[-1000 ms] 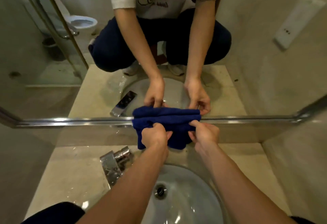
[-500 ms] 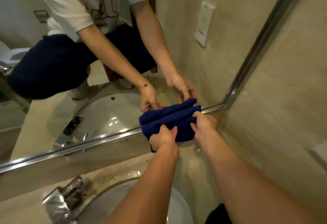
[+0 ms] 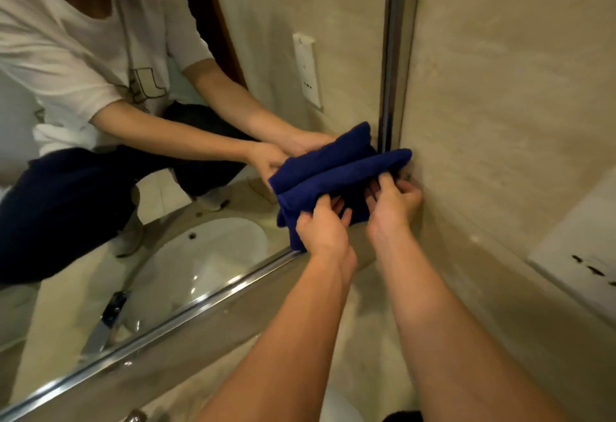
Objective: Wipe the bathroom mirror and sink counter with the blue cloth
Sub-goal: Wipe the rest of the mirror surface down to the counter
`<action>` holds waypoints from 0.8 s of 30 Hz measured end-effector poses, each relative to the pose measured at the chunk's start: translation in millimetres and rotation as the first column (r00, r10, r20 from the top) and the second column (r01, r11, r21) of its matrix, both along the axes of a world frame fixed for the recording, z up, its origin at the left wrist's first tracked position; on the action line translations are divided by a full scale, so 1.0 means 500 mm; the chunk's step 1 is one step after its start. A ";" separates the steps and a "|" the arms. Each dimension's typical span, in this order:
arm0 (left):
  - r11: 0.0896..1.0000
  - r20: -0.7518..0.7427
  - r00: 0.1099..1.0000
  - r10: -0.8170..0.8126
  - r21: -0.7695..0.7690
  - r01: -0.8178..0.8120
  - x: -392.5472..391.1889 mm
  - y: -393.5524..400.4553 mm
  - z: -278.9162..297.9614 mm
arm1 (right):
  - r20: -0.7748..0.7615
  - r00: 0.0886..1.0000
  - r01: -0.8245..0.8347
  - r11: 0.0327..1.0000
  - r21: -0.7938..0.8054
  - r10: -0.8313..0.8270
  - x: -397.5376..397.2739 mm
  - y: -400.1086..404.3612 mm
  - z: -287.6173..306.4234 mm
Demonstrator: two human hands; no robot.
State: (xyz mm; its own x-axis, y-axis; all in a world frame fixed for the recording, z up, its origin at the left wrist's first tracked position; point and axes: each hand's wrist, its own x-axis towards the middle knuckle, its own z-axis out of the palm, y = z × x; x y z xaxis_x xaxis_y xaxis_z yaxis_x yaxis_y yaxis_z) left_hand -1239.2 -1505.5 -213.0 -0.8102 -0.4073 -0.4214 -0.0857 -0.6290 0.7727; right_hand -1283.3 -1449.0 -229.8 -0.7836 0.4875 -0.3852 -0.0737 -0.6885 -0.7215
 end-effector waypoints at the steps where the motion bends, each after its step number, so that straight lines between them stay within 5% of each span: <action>1: 1.000 0.015 1.000 -0.011 -0.005 0.011 -0.004 -0.001 -0.002 | 0.021 1.000 -0.010 1.000 -0.007 0.010 -0.002 -0.006 0.001; 8: 0.998 0.090 0.995 -0.035 -0.047 0.040 0.004 0.018 -0.027 | 0.133 0.988 -0.123 0.930 0.346 0.081 -0.015 -0.030 -0.016; 15: 0.999 0.118 0.993 0.022 -0.048 -0.017 0.017 -0.004 -0.038 | 0.413 0.903 -0.330 0.803 0.496 0.116 -0.007 -0.067 -0.043; 24: 0.990 0.200 0.973 0.115 -0.108 -0.094 0.056 -0.100 -0.072 | 0.370 0.926 -0.298 0.754 0.586 0.079 0.044 -0.157 -0.059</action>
State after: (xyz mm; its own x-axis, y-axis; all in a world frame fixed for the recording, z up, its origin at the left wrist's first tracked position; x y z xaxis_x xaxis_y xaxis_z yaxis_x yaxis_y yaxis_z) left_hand -1210.9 -1555.4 -249.1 -0.6613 -0.5325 -0.5283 -0.1867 -0.5653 0.8035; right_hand -1261.0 -1527.4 -259.3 -0.7814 0.5567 -0.2820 0.3049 -0.0538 -0.9509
